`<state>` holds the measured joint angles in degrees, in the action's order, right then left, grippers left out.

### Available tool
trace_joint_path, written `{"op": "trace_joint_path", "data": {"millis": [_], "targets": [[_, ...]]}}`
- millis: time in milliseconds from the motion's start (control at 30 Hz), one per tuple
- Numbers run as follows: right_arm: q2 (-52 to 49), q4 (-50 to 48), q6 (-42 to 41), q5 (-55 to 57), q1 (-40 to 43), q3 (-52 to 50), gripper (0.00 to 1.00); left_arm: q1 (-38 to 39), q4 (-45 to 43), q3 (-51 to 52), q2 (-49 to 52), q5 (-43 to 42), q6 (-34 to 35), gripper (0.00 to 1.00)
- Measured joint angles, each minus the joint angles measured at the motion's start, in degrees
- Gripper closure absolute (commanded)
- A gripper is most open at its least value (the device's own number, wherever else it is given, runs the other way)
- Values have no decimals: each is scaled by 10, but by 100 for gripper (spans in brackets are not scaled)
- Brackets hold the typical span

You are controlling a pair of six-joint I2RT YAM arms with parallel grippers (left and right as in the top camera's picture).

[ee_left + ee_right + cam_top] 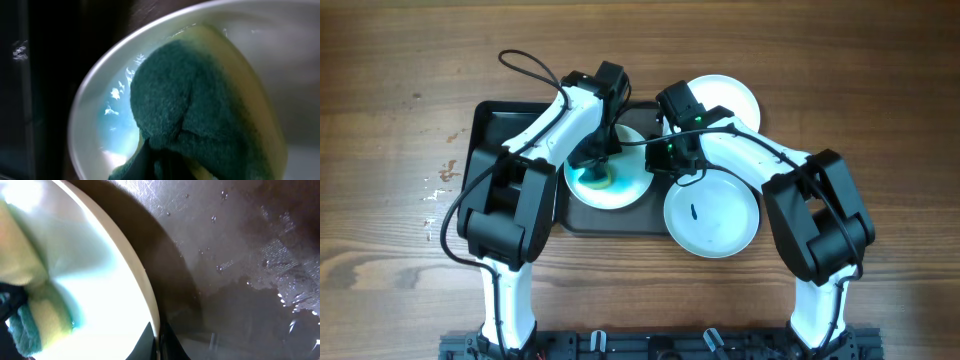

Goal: Clean dirty plates on tray and stack at the side
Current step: 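Scrub the held plate with the sponge in the left gripper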

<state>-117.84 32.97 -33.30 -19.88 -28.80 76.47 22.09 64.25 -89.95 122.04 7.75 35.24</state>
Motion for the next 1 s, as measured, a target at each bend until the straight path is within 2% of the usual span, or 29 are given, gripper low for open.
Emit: {"op": "trace_joint_path", "data": {"millis": [100, 300, 500, 600, 767, 1000], "targets": [[0, 3, 2, 0, 0, 0, 96, 6, 17, 0, 0, -12, -32, 96], [1, 9, 4, 0, 1, 0, 96, 19, 16, 1, 0, -126, -151, 96], [1, 9, 4, 4, 4, 0, 96, 21, -18, 5, 0, -184, -187, 96], [2, 8, 3, 10, 9, 0, 96, 19, -54, 6, 0, -197, -185, 96], [2, 1, -1, 21, 12, 0, 96, 8, -106, 8, 0, -196, -142, 96], [2, -5, -5, 19, 9, 0, 96, 1, -91, 4, 0, -105, -36, 96]]}}
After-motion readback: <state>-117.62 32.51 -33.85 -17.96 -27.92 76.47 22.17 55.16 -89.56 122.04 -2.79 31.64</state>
